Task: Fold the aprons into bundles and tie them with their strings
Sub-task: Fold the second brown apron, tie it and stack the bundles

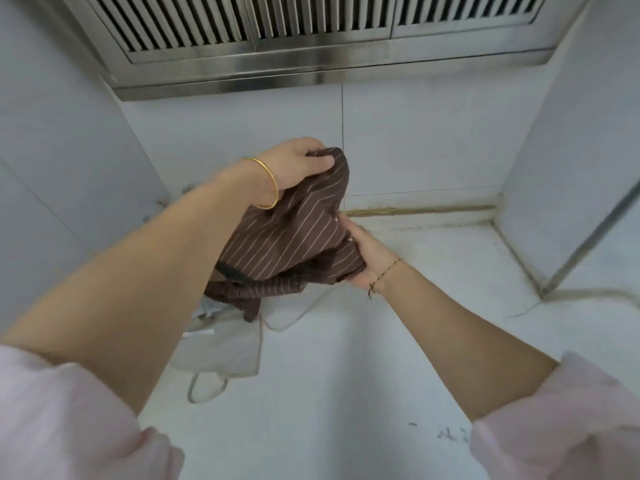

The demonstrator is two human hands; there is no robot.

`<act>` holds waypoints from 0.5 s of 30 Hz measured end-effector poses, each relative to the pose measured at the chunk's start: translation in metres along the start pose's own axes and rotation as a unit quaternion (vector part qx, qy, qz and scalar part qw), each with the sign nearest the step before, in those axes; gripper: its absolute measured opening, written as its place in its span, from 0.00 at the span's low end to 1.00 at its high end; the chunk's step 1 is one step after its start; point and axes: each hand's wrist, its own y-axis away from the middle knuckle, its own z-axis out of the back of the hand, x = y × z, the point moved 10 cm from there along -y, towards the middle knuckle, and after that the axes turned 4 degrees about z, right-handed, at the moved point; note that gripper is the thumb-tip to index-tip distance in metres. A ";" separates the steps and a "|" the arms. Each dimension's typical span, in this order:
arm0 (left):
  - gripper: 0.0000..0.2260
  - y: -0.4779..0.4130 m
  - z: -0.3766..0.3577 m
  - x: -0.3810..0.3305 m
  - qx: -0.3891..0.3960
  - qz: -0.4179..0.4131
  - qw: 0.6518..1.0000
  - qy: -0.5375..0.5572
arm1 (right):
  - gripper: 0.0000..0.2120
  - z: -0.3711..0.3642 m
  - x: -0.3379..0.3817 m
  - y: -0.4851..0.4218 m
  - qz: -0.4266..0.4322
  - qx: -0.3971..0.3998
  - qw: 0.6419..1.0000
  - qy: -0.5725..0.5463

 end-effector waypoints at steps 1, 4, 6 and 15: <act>0.04 0.005 -0.013 -0.006 0.026 0.015 0.997 0.065 | 0.42 0.003 0.003 0.012 0.001 0.013 1.000 0.002; 0.03 0.018 -0.058 -0.020 0.088 0.056 0.988 0.117 | 0.10 0.032 0.024 0.057 0.030 0.001 0.995 0.097; 0.05 0.024 -0.087 -0.022 0.116 0.079 0.987 0.073 | 0.12 0.066 0.040 0.089 0.036 -0.017 0.988 0.149; 0.13 0.093 -0.228 -0.012 0.336 0.194 0.917 -0.096 | 0.12 0.202 0.096 0.214 0.130 -0.243 0.911 0.307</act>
